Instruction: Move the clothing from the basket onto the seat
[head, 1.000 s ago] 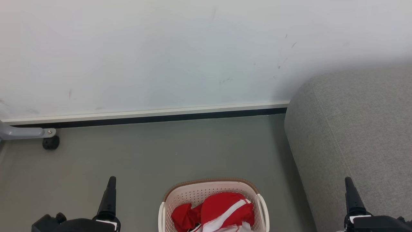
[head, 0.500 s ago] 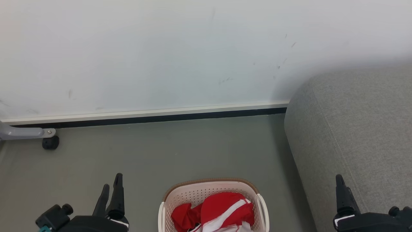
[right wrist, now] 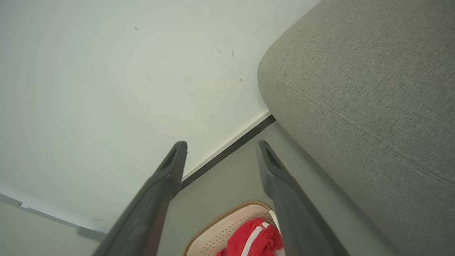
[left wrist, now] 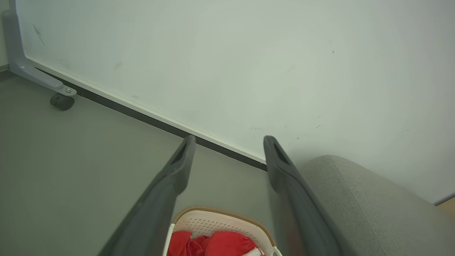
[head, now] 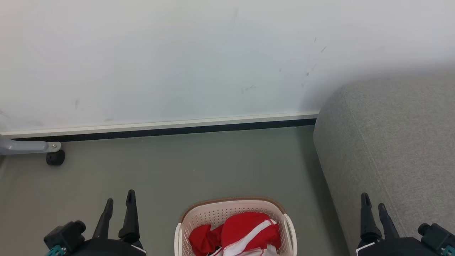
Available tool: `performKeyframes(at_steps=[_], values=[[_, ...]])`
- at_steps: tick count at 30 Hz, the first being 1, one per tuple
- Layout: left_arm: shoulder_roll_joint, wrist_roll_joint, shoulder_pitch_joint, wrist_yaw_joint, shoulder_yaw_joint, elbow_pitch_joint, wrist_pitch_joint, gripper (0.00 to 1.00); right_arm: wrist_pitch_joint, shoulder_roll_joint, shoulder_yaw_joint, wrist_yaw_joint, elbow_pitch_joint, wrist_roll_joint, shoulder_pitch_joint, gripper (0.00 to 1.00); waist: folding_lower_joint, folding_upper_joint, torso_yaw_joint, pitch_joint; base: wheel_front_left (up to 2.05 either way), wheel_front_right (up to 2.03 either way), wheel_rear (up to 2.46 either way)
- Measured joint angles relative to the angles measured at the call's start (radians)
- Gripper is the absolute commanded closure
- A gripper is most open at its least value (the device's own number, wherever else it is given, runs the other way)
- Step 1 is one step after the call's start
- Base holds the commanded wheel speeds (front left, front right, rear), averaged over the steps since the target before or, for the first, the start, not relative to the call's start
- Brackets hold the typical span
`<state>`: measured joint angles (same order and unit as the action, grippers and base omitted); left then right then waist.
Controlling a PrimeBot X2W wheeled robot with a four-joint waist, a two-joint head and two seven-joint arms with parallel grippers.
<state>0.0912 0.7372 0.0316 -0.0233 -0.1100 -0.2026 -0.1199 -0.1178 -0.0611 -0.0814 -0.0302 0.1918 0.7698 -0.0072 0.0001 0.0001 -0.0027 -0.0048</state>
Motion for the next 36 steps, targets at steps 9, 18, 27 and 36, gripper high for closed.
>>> performKeyframes(at_steps=[9,18,27,36], values=[[0.005,-0.126,-0.022,-0.021,-0.004,0.01,-0.033,0.0,-0.035,-0.002,-0.029,-0.023,-0.018,-0.129,0.003,0.0,0.0,0.0,0.0,-0.003,0.0,0.0,0.0],[0.01,-0.244,-0.043,-0.04,-0.009,0.011,-0.067,0.0,-0.069,-0.005,-0.053,-0.036,-0.026,-0.252,0.025,0.0,0.0,0.0,-0.003,-0.008,0.0,0.0,0.0],[0.012,-0.382,-0.047,-0.056,-0.024,0.016,-0.103,0.0,-0.105,-0.008,-0.076,-0.051,-0.044,-0.392,0.041,0.0,0.0,-0.0001,-0.006,-0.012,0.0,0.0,0.0],[0.015,-0.495,-0.062,-0.065,-0.03,0.025,-0.13,0.0,-0.132,-0.009,-0.093,-0.066,-0.058,-0.504,0.047,0.0,0.0,0.0,-0.009,-0.013,0.0,0.0,0.0]])
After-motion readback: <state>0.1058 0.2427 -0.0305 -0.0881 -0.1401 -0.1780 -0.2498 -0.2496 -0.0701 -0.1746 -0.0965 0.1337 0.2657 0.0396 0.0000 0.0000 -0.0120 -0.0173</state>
